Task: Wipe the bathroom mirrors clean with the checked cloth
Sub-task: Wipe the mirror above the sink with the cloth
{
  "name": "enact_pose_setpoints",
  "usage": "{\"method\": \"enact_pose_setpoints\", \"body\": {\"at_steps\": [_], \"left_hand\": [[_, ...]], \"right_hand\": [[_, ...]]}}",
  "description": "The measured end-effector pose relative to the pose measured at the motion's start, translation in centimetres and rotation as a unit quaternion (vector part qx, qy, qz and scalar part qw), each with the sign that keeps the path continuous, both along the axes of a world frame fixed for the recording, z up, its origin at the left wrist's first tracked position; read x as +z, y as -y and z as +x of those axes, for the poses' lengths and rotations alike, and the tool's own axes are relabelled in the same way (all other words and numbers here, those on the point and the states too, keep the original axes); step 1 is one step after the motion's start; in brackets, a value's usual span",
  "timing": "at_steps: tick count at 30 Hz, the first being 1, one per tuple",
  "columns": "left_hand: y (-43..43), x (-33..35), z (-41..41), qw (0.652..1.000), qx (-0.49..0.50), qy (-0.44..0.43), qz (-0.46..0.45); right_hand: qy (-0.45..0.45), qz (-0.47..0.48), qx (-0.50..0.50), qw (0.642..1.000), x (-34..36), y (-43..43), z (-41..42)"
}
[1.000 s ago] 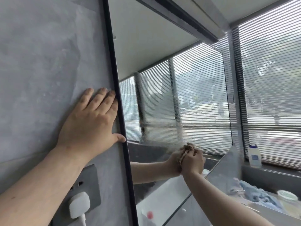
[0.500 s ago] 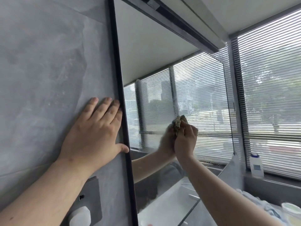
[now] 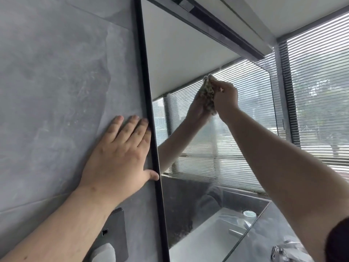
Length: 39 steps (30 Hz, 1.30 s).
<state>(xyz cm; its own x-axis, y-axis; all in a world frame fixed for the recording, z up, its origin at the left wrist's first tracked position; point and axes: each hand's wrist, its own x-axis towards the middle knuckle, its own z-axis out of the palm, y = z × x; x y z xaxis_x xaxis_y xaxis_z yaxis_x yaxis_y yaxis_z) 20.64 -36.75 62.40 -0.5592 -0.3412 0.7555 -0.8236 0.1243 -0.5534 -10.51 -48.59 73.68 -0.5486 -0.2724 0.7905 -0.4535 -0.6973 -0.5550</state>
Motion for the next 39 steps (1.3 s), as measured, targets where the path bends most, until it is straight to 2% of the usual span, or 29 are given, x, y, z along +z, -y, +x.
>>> {"method": "enact_pose_setpoints", "body": {"at_steps": [4, 9, 15, 19, 24, 32, 36, 39], "left_hand": [[0.1, 0.0, 0.0, 1.0, 0.002, -0.001, -0.001], [0.1, 0.0, -0.1, 1.0, 0.006, -0.004, -0.002], [0.0, -0.1, -0.1, 1.0, 0.006, -0.004, -0.004], [-0.1, 0.0, -0.1, 1.0, 0.01, -0.002, -0.003], [-0.1, 0.0, -0.1, 1.0, 0.019, 0.001, 0.001], [0.1, 0.0, -0.1, 1.0, 0.023, 0.003, -0.008], [0.1, 0.0, 0.0, 0.999, 0.04, 0.007, -0.014], [0.0, 0.0, -0.1, 0.998, 0.052, 0.009, -0.017]], "right_hand": [[-0.007, 0.024, 0.085, 0.996, -2.8, -0.4, -1.7], [-0.014, 0.095, 0.155, 0.983, -11.6, -2.3, -2.6], [-0.092, 0.196, 0.115, 0.969, -24.4, -2.7, -2.9], [-0.085, 0.208, 0.096, 0.97, -28.5, -3.6, -1.8], [-0.094, 0.191, 0.065, 0.975, -24.2, -3.5, -1.1], [-0.146, 0.095, 0.012, 0.985, -7.0, -5.3, 1.2], [-0.126, 0.07, 0.054, 0.988, -2.0, -5.6, 1.6], [-0.069, 0.062, 0.123, 0.988, -2.1, -5.9, 2.1]]}}
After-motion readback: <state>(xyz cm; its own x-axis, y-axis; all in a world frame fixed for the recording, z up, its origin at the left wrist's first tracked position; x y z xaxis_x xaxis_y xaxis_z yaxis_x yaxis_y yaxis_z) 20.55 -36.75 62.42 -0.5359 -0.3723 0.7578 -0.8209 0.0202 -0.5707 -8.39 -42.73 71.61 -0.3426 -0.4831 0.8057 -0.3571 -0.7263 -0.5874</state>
